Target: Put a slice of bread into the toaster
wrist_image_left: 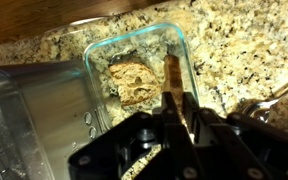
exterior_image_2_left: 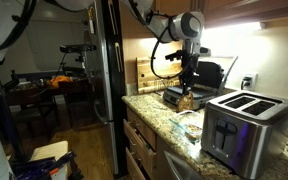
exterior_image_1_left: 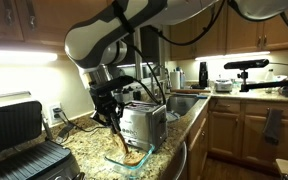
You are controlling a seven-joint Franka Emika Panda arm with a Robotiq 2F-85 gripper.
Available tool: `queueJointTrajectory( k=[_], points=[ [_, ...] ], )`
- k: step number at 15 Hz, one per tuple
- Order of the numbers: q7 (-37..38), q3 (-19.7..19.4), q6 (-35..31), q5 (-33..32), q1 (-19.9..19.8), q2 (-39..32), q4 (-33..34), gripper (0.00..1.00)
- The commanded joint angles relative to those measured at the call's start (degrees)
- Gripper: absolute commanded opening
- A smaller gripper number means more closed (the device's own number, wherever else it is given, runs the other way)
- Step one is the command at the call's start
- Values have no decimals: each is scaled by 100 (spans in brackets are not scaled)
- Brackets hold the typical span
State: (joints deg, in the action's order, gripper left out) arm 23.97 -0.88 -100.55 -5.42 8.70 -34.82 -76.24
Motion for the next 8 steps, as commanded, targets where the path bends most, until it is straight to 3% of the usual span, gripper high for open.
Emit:
queueJointTrajectory(
  k=[1, 8],
  points=[
    [216, -96, -324, 80, -37, 512, -553, 8],
    [397, -192, -487, 27, -61, 697, -602, 8]
  ],
)
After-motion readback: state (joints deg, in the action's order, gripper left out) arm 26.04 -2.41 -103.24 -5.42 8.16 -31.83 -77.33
